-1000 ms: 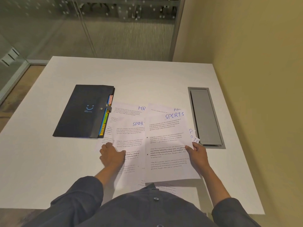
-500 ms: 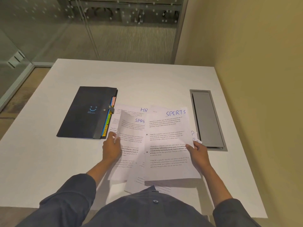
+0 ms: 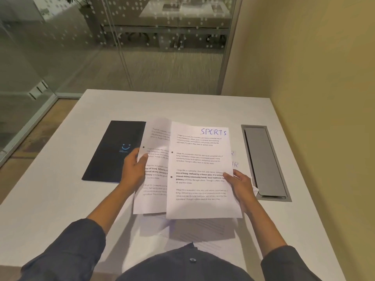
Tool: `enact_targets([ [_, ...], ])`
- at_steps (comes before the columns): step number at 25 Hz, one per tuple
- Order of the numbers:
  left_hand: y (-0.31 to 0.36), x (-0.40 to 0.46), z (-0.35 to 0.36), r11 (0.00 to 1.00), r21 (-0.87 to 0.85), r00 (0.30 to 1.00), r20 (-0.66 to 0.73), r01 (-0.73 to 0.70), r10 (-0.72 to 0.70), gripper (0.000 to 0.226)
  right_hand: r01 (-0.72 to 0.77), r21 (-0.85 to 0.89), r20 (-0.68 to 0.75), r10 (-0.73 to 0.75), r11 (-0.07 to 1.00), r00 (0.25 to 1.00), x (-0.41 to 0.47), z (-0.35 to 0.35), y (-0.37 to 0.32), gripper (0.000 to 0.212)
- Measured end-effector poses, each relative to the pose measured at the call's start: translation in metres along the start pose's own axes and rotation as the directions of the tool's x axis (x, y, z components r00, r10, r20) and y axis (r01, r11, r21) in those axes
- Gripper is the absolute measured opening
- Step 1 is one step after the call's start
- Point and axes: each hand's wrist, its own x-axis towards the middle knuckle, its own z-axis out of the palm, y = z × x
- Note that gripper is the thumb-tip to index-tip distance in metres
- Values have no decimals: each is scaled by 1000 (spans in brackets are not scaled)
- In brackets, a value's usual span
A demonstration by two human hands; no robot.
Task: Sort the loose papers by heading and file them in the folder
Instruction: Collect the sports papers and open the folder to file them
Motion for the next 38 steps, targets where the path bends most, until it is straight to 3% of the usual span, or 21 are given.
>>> enact_targets([
  [9, 47, -10, 15, 979, -190, 997, 55, 68, -59, 20, -6, 125, 86, -5, 992, 996, -9, 49, -23, 7],
  [13, 52, -13, 24, 981, -186, 998, 47, 59, -51, 9, 0, 148, 68, -10, 989, 998, -6, 56, -27, 21],
  [18, 51, -20, 31, 988, -153, 1000, -13, -21, 20, 34, 54, 91, 58, -59, 994, 997, -5, 60, -32, 26],
  [21, 47, -22, 33, 974, -224, 998, 53, 35, -23, 29, 99, 74, 27, -101, 992, 995, -10, 62, -33, 16],
  [30, 23, -22, 34, 993, -65, 963, 260, 94, -74, 19, 232, -119, 151, -213, 966, 965, -20, 41, -48, 20],
  [38, 11, -30, 51, 998, -1, 970, 239, 55, -53, 13, 319, -160, 99, -306, 934, 947, -25, 36, -41, 18],
])
